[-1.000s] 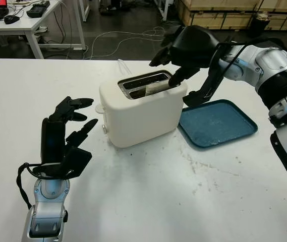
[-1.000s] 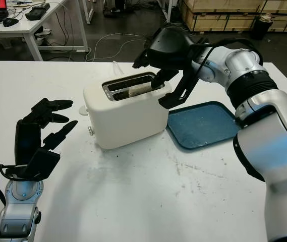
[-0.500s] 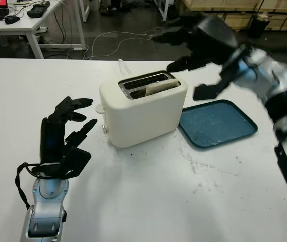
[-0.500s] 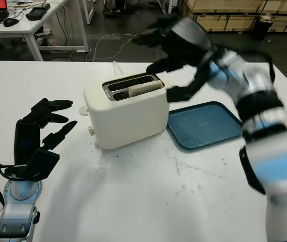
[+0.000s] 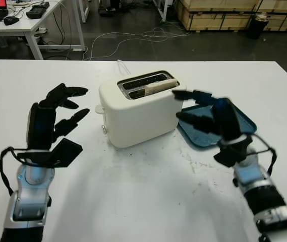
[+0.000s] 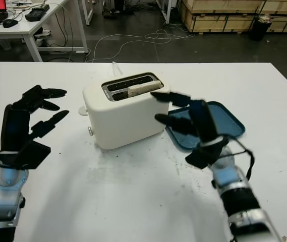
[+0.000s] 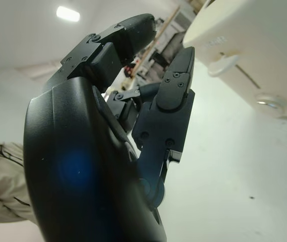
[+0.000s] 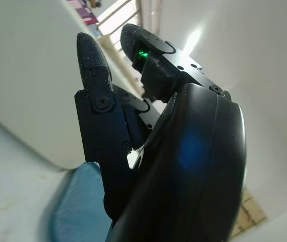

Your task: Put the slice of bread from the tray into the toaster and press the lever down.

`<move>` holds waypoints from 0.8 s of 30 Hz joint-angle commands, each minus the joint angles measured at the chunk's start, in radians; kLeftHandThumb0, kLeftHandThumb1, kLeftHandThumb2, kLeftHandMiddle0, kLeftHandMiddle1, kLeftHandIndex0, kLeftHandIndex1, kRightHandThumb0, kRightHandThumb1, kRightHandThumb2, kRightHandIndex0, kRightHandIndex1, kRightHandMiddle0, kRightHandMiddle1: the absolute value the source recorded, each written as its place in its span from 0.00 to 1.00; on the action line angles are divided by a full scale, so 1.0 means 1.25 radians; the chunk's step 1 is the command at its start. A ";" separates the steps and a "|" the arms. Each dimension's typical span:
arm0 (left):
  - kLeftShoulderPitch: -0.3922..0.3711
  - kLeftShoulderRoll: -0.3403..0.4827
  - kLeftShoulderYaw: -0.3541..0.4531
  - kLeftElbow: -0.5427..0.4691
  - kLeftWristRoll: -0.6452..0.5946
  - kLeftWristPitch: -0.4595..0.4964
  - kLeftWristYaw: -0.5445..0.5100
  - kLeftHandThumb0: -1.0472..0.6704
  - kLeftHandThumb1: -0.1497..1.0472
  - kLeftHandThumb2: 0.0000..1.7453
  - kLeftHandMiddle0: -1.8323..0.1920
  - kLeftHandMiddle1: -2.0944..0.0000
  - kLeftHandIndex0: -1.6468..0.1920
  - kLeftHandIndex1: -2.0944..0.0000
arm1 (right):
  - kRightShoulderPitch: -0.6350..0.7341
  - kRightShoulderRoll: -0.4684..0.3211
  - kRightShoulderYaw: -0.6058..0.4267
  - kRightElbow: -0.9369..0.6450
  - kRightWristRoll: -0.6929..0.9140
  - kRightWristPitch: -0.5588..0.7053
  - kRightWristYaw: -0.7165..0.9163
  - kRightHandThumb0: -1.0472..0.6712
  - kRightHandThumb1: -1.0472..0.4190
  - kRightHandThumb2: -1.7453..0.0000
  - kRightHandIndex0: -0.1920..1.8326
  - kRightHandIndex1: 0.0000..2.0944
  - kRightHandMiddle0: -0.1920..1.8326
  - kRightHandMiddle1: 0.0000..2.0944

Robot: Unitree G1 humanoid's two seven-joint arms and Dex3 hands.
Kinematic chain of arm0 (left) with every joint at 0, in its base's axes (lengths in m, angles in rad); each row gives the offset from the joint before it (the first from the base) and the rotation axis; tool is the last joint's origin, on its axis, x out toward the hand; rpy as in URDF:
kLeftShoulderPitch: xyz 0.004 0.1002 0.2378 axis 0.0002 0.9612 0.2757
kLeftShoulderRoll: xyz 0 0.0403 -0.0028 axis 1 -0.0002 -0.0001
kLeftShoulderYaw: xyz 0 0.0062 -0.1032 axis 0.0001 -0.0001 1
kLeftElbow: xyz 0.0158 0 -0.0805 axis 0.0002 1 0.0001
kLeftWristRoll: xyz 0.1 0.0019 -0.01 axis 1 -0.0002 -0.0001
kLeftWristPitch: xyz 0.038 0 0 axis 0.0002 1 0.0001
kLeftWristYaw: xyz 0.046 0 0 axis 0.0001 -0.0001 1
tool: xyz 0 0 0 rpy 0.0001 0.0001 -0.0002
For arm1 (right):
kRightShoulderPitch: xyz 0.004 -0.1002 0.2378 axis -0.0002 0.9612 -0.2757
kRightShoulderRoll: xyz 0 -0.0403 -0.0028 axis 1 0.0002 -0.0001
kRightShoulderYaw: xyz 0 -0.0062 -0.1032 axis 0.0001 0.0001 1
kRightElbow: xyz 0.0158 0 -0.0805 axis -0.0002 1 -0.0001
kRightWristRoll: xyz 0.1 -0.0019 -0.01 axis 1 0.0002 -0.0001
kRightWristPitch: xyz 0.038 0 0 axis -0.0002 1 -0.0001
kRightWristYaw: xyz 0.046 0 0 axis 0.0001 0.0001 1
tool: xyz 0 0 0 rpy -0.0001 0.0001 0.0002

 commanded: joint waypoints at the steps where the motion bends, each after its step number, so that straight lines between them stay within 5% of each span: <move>1: -0.018 0.018 0.007 0.013 0.005 -0.016 -0.007 0.44 0.84 0.00 0.59 0.44 0.52 0.73 | 0.027 0.014 -0.023 -0.032 0.010 0.031 0.002 0.32 0.09 1.00 0.56 0.26 0.58 0.05; 7: -0.033 0.034 0.002 0.017 0.013 -0.008 -0.013 0.47 0.81 0.00 0.58 0.45 0.51 0.74 | 0.101 0.079 -0.095 -0.111 0.139 0.123 0.030 0.36 0.09 0.98 0.54 0.39 0.62 0.03; 14: -0.041 0.056 -0.016 0.043 0.059 -0.029 -0.005 0.51 0.79 0.00 0.58 0.46 0.49 0.75 | 0.138 0.096 -0.159 -0.240 0.259 0.342 0.087 0.38 0.09 0.96 0.55 0.29 0.61 0.00; 24: -0.063 0.089 -0.042 0.139 0.189 -0.106 0.093 0.53 0.77 0.00 0.49 0.42 0.33 0.83 | 0.125 0.110 -0.216 -0.251 0.273 0.366 0.125 0.36 0.09 0.98 0.57 0.24 0.62 0.00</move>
